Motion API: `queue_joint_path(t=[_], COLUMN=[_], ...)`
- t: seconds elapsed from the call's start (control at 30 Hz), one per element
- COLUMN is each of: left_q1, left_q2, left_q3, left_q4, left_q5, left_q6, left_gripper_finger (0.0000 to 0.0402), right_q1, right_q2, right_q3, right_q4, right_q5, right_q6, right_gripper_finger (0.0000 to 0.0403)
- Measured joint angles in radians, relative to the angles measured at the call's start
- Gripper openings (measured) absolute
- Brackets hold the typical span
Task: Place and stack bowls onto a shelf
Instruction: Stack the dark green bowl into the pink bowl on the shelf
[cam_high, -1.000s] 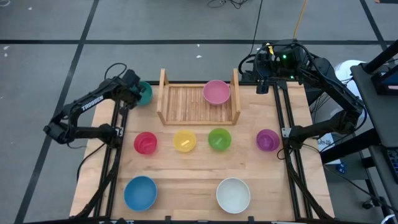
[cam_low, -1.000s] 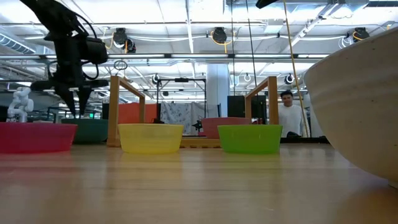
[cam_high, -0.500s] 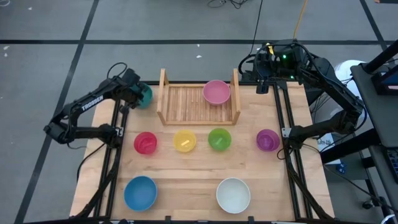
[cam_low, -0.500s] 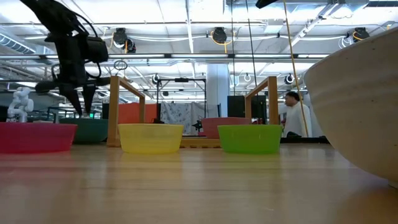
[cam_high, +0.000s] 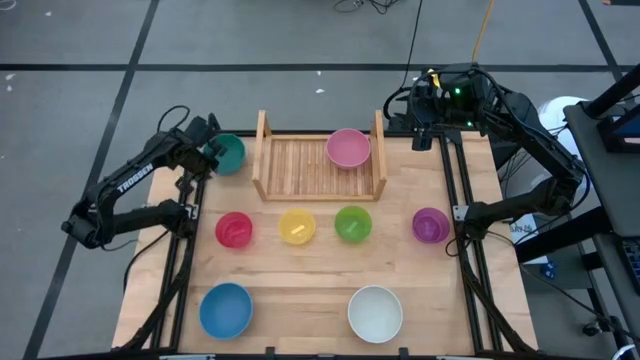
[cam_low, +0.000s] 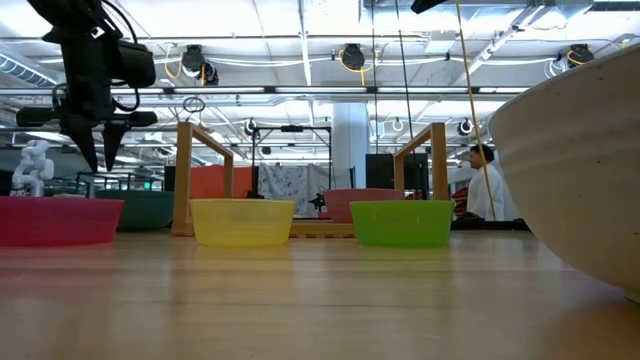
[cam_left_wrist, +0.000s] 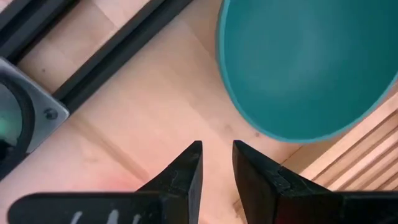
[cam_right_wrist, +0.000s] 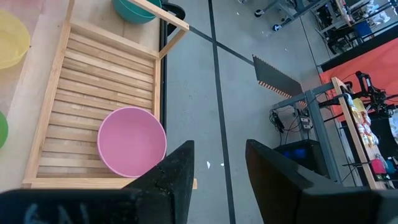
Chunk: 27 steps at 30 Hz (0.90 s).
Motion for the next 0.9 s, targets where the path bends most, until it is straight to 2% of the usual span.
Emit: queue_joint_path(t=[0.6, 0.9], left_q1=[0.0, 0.014], left_q2=[0.094, 0.102], left_q3=[0.0, 0.0], left_q4=[0.047, 0.048], left_q5=[-0.019, -0.037], left_q6=[0.007, 0.007], left_gripper_finger=[0.0093, 0.0093], right_q1=[0.0, 0.0], right_q2=[0.0, 0.0], right_q3=[0.0, 0.0], right_q4=[0.0, 0.0], right_q5=[0.0, 0.0], right_q6=[-0.022, -0.022], right_gripper_finger=[0.0139, 0.0139])
